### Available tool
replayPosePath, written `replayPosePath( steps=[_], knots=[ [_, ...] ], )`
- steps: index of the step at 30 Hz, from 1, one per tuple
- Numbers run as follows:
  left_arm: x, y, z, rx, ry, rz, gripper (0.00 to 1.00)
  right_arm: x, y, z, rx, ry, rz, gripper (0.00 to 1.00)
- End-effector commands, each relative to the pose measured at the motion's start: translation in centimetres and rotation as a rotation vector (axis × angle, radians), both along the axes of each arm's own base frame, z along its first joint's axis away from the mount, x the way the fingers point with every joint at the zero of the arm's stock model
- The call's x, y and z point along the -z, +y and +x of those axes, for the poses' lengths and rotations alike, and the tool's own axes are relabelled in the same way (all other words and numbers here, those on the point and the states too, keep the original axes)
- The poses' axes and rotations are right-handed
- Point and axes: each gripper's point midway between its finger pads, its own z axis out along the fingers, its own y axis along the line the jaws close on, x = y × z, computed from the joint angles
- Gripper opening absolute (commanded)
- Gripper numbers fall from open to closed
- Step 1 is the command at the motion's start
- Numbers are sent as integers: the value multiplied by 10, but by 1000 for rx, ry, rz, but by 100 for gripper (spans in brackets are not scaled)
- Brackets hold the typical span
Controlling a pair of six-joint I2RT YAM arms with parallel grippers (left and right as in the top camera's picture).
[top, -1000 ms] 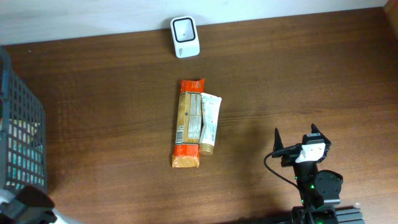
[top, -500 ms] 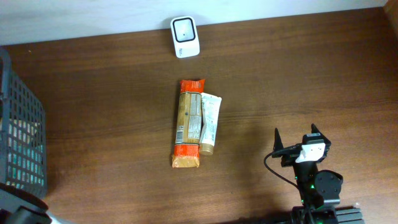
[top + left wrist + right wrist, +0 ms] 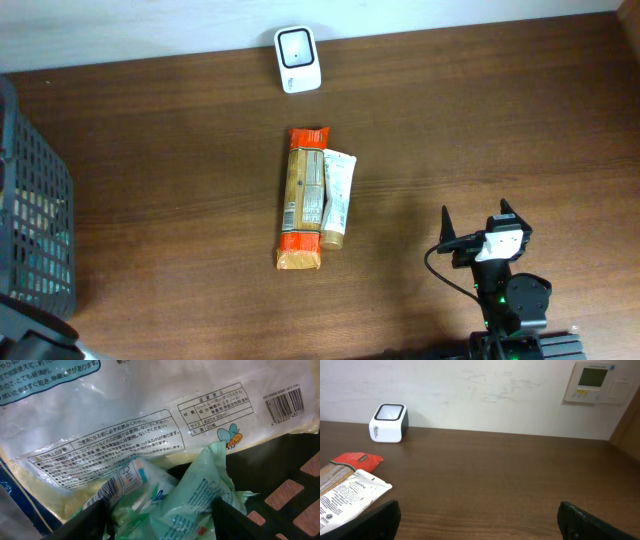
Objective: Scan the item barcode
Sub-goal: 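Reach into the basket and grasp the teal wet-wipe pack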
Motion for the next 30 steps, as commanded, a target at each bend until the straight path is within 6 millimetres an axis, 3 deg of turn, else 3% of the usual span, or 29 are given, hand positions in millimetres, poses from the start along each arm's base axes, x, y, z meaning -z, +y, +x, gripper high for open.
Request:
replayPosePath(
  steps=[1,5,6,7,10,13,17,19,20,21,22,23,26,30],
  knots=[
    [14,-13,-6,17,22,-46,56,2,-1,0,3,1,4,99],
    [21,-15,-8,17,27,-52,46,2,-1,0,3,1,4,99],
    [21,-16,-8,17,27,-52,26,2,-1,0,4,1,4,99],
    [21,-15,-8,16,27,-52,0,2,-1,0,3,1,4,99],
    [8,-10,-4,16,13,-35,0,2,-1,0,3,1,4,99],
    [-48,9,12,17,-46,37,0,2,-1,0,4,1,4,99],
    [-158,32,31,18,-187,210,0,2,-1,0,4,1,4,99],
    [-181,36,32,13,-213,261,0,2,-1,0,3,1,4,99],
    [-181,38,29,6,-200,273,0,2,-1,0,3,1,4,99],
    [-176,42,25,-6,-168,282,32,2,-1,0,3,1,4,99],
    [-166,44,21,-14,-134,280,54,2,-1,0,3,1,4,99],
    [-155,48,18,-21,-100,275,62,2,-1,0,4,1,4,99],
    [-108,51,24,48,-38,221,70,2,-1,0,3,1,4,99],
    [-47,27,36,163,-11,21,70,2,-1,0,4,1,4,98]
  ],
)
